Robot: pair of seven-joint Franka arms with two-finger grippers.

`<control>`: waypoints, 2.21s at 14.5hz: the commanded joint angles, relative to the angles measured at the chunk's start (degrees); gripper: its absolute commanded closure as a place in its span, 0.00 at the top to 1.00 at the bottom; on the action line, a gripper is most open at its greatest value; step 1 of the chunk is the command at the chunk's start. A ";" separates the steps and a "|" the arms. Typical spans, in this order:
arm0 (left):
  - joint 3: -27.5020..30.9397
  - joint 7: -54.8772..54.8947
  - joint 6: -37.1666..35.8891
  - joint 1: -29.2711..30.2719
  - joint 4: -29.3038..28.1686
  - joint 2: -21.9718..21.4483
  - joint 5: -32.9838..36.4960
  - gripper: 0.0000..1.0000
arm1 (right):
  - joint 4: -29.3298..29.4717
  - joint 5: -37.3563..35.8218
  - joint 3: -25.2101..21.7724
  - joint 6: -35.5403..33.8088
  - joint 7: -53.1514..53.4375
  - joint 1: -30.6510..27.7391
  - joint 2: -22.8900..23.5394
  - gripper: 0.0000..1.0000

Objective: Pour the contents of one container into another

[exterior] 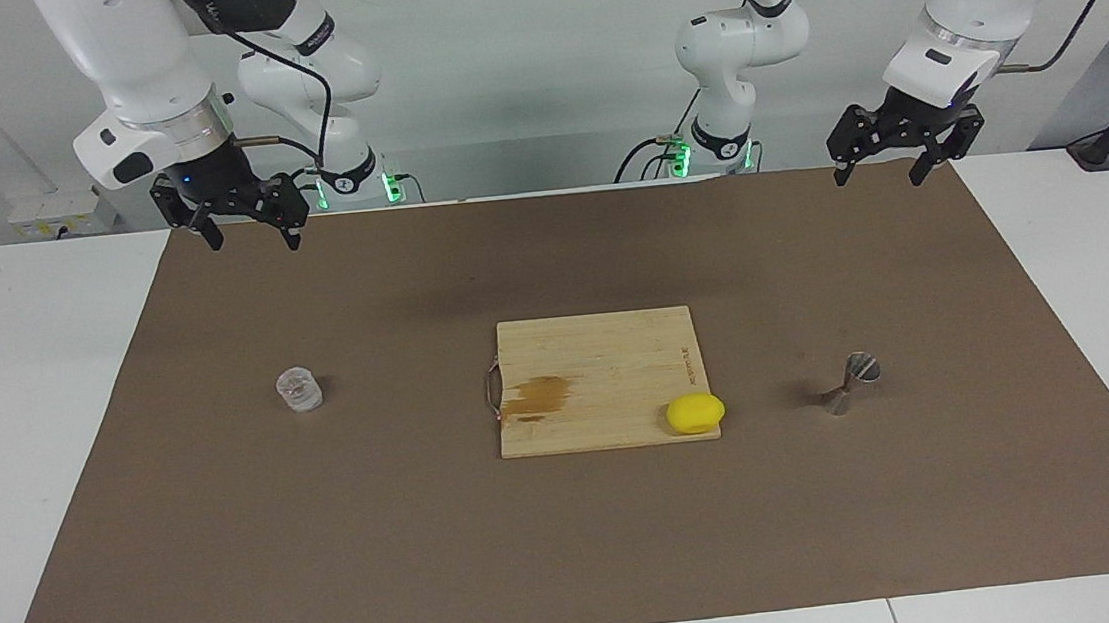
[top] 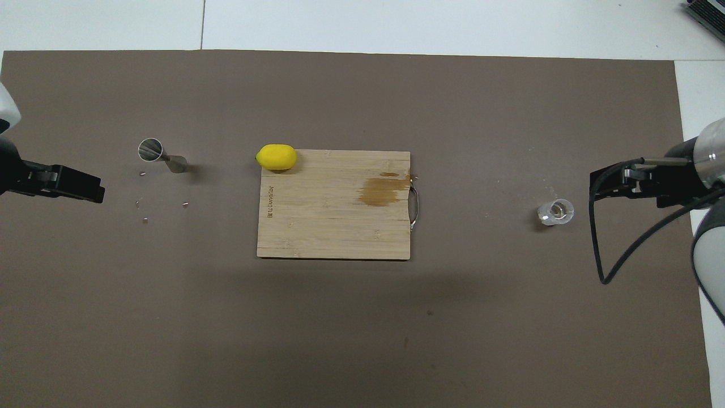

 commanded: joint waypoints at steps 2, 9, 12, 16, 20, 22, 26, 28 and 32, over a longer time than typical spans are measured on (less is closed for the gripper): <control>0.13 0.34 -0.27 0.09 0.67 0.21 -0.53 1.00 | -1.04 0.24 0.25 -0.06 -0.60 -0.85 -1.39 1.00; 0.22 -0.97 2.97 -0.53 -2.85 -0.15 -0.53 1.00 | -1.04 0.24 0.07 -0.06 -0.60 -0.85 -1.39 1.00; 0.04 -4.48 7.00 -0.26 -5.82 0.91 -0.45 1.00 | -1.04 0.24 0.07 -0.06 -0.60 -0.85 -1.39 1.00; 0.04 -13.43 12.63 -1.40 -7.77 4.50 -0.36 1.00 | -1.04 0.24 0.07 -0.06 -0.51 -0.85 -1.39 1.00; 0.04 -23.19 18.00 -2.37 -8.56 9.34 -0.53 1.00 | -1.04 0.24 -0.11 -0.06 -0.60 -0.93 -1.39 1.00; -0.05 -30.29 19.93 -1.50 -9.78 9.78 -2.71 1.00 | -0.87 0.33 -0.02 -0.15 -0.60 -0.85 -1.39 1.00; 0.04 -43.83 20.21 1.23 -11.45 9.70 -9.23 1.00 | -0.95 0.33 -0.11 -0.41 -0.60 -0.93 -1.48 1.00; 0.04 -47.01 18.10 2.80 -11.55 9.43 -10.63 1.00 | -1.13 0.33 -0.11 -0.85 -0.69 -0.85 -1.74 1.00; 0.04 -53.70 17.92 7.11 -13.30 8.82 -17.91 1.00 | -1.04 0.33 -0.11 -0.33 0.45 -0.67 -1.65 1.00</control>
